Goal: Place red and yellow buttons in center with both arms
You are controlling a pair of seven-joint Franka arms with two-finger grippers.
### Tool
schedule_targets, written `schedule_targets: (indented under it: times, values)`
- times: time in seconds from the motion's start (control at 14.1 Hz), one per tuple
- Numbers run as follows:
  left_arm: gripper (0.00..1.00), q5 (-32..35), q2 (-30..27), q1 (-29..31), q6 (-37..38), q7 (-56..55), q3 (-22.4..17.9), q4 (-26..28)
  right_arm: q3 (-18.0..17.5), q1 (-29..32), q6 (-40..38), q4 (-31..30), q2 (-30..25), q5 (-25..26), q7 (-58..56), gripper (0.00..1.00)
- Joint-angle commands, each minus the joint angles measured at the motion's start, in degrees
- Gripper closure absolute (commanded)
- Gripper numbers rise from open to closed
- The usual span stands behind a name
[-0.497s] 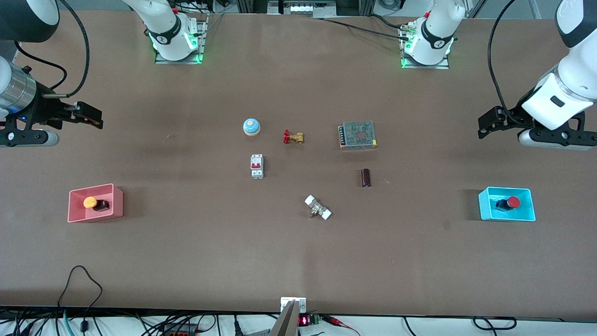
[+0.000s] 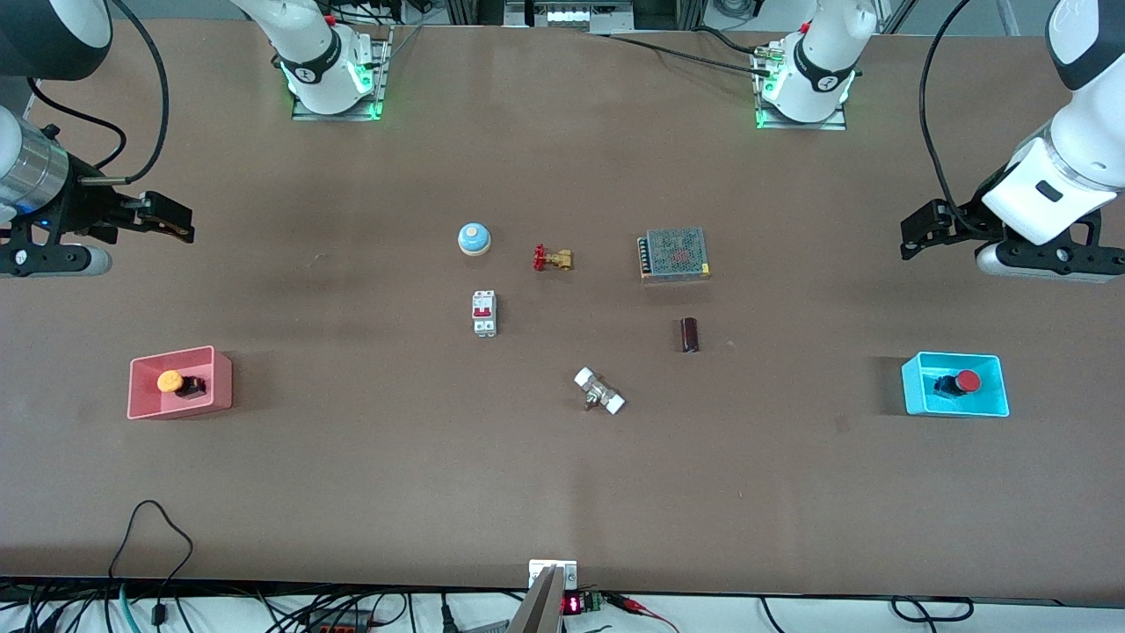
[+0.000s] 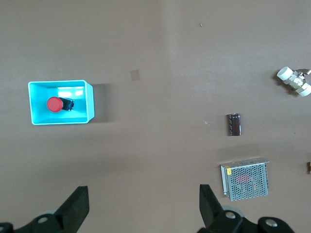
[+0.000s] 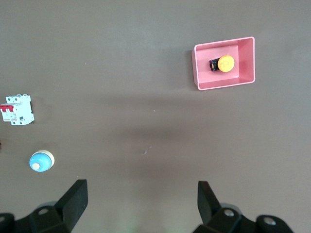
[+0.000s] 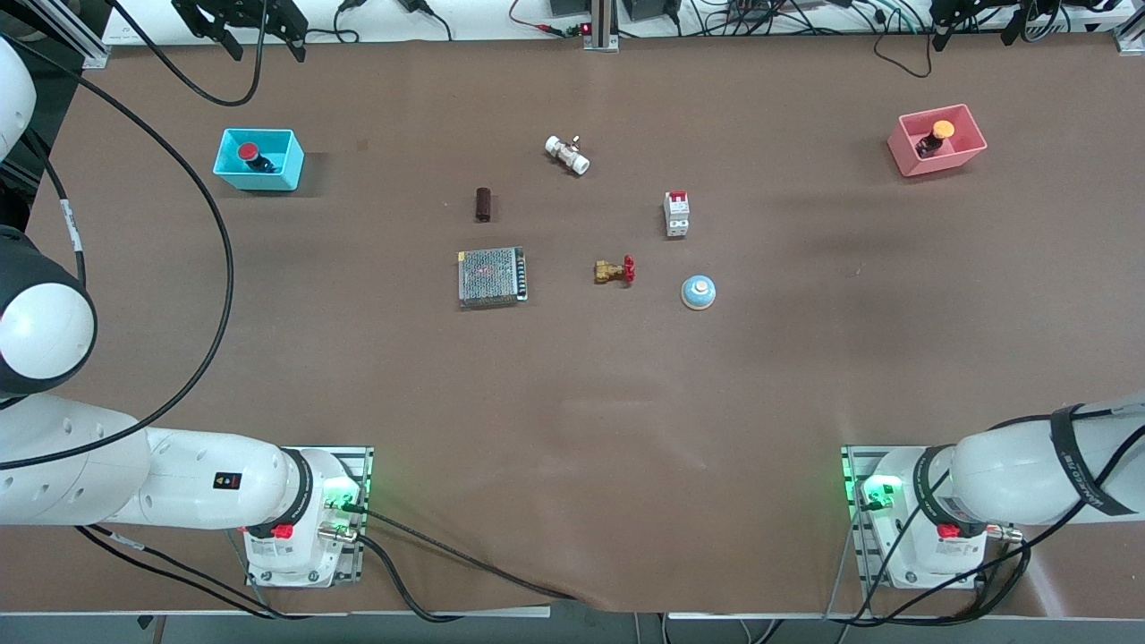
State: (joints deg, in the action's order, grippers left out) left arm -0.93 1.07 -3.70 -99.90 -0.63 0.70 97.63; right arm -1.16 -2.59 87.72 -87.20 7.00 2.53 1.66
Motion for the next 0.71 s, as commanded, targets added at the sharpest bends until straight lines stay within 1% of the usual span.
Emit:
schedule_targets:
  times: [0.0,0.14,0.43,0.5,0.64]
  values:
    - [0.00,1.89,-0.28,-0.08,1.98,-0.51,1.14,-0.86,0.28,0.04,-1.24,1.33,1.00,-0.86,-0.26,0.00]
    - [0.00,1.89,-0.28,-0.08,2.16,-1.65,1.49,-0.86,0.28,0.04,-1.15,1.15,1.53,-0.86,-0.26,0.00]
    - [0.00,1.89,0.77,-0.16,3.12,-3.15,2.02,-1.21,0.46,1.00,-0.62,0.98,5.04,-0.60,-2.18,0.00]
    - [0.00,1.89,1.73,-0.08,5.22,-3.41,2.11,-2.69,0.46,1.79,0.16,0.97,6.18,0.10,-3.93,0.00]
    - [0.00,1.89,5.06,0.01,9.44,-3.16,2.02,-7.96,0.37,4.95,5.94,-0.16,8.64,1.07,-7.45,0.00]
